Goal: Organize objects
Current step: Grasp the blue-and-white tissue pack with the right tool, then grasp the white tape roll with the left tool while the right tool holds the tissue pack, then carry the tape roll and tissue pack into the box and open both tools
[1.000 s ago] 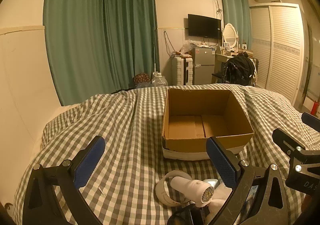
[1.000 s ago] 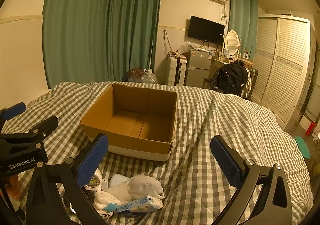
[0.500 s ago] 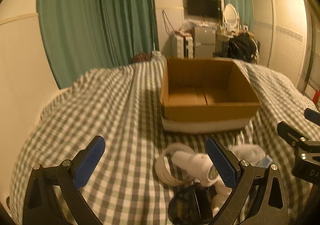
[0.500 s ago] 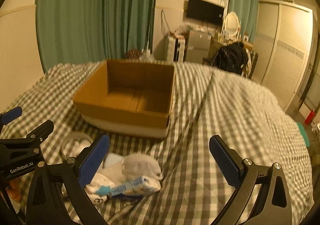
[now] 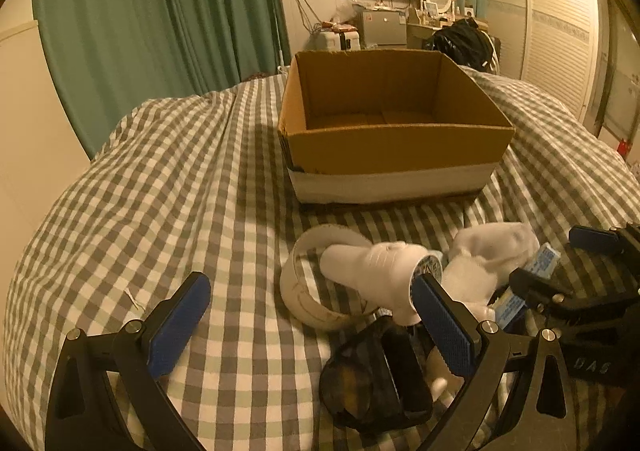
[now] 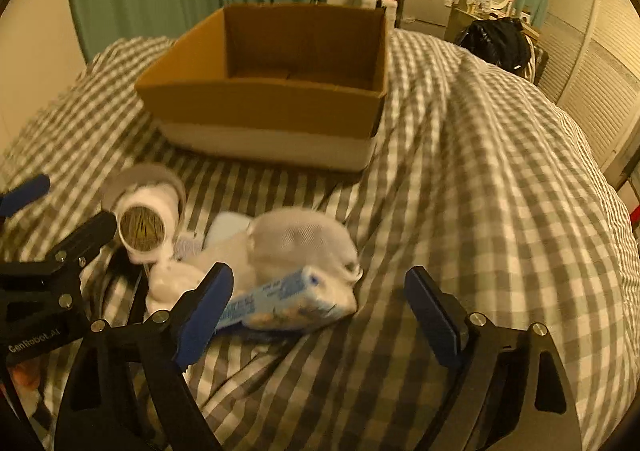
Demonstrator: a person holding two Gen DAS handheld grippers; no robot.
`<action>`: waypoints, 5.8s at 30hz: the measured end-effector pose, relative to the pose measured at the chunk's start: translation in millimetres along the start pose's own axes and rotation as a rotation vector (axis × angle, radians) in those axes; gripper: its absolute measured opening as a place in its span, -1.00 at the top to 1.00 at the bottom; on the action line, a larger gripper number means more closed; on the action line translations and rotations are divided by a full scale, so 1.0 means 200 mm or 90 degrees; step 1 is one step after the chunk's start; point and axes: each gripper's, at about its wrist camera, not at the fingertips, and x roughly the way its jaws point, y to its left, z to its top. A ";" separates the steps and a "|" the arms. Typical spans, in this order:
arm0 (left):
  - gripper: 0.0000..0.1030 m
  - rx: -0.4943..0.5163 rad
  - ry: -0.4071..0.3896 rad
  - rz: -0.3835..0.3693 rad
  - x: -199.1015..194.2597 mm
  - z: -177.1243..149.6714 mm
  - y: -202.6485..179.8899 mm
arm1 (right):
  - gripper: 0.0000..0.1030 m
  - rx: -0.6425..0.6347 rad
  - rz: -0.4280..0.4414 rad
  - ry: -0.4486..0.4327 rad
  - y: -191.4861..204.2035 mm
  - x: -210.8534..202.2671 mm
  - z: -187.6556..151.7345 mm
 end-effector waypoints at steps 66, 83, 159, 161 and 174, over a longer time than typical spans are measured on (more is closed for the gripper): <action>0.96 0.011 0.036 -0.084 0.02 0.01 0.03 | 0.09 0.003 0.027 -0.099 -0.08 -0.25 0.01; -0.19 0.014 0.048 -0.102 0.17 0.11 -0.02 | 0.09 0.014 0.037 -0.077 -0.10 -0.19 0.00; 0.42 0.061 -0.066 -0.134 0.43 1.05 -0.08 | 0.10 -0.021 0.052 -0.183 -0.15 0.11 1.20; 0.42 0.064 -0.060 -0.135 0.48 1.02 -0.08 | 0.10 -0.011 0.066 -0.167 -0.16 0.19 1.19; -0.62 0.061 -0.080 -0.109 0.46 0.98 -0.10 | -0.53 0.065 0.113 -0.200 -0.27 0.18 1.16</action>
